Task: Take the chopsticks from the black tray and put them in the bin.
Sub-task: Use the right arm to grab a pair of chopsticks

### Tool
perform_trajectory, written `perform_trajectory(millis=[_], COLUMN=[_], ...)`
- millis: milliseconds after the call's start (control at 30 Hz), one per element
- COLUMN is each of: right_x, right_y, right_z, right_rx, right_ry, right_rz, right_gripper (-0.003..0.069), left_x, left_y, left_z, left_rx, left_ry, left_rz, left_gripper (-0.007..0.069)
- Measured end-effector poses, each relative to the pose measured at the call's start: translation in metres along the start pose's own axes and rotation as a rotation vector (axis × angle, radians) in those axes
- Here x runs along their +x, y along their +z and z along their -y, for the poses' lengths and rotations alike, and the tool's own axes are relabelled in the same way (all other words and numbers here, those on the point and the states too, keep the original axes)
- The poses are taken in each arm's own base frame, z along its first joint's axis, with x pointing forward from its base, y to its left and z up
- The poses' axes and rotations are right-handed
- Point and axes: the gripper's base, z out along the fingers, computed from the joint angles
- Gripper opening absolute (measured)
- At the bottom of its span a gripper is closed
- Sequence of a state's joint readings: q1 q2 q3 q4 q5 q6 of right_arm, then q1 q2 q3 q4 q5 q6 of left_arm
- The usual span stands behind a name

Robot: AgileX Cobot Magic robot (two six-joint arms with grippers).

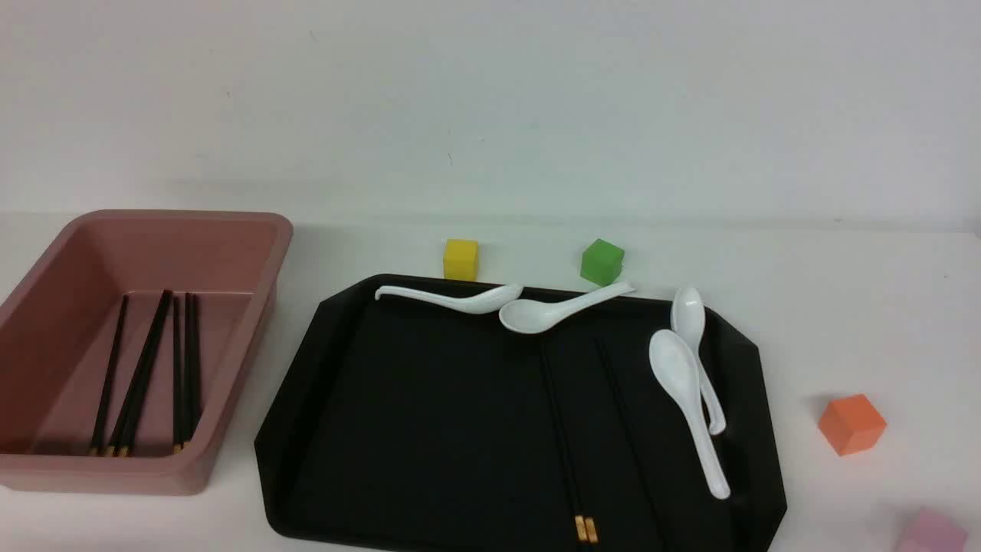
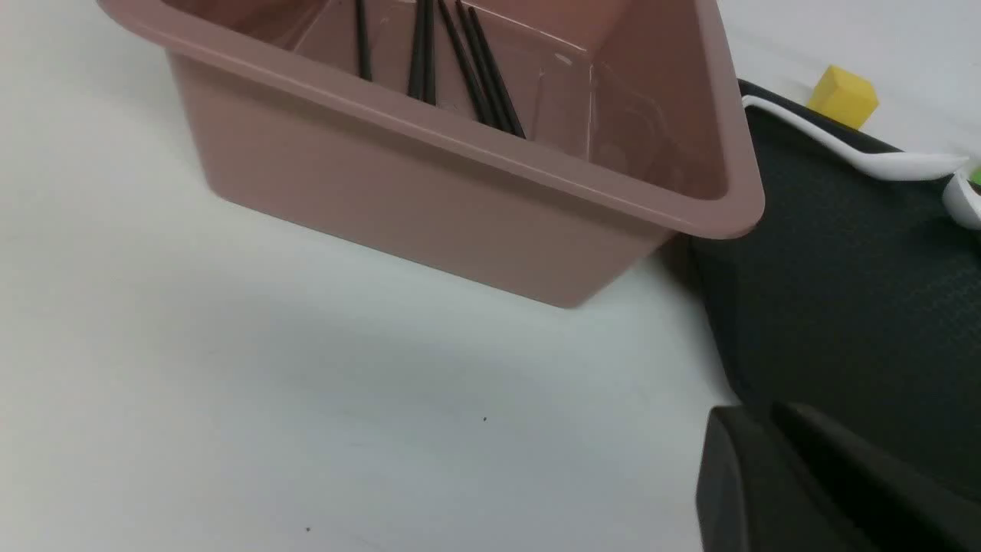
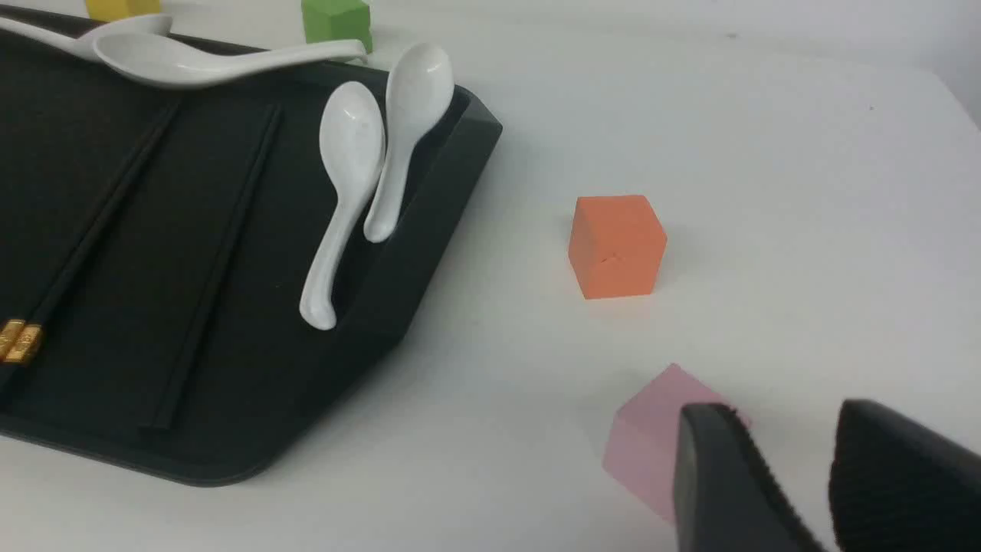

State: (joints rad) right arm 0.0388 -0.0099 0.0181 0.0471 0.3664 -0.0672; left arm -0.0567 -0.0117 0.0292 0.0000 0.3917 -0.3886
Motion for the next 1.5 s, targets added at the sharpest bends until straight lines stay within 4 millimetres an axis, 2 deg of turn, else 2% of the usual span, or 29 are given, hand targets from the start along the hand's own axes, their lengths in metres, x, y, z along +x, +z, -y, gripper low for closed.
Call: perform_trajectory(millis=[1367, 1433, 1500], right_x=[0.0, -0.0002, -0.001], right_y=[0.0, 0.0, -0.0001], right_z=[0.0, -0.0006, -0.0032], right_rx=[0.0, -0.007, -0.036], right_ry=[0.0, 0.027, 0.151], right_rz=[0.0, 0.002, 0.008], right_gripper=[0.024, 0.024, 0.024], left_x=[0.0, 0.0, 0.0], left_y=[0.0, 0.0, 0.0], left_z=[0.0, 0.0, 0.0], left_rx=[0.0, 0.0, 0.0], left_ry=[0.0, 0.0, 0.0], left_rz=[0.0, 0.0, 0.0], left_gripper=[0.0071, 0.0074, 0.0076])
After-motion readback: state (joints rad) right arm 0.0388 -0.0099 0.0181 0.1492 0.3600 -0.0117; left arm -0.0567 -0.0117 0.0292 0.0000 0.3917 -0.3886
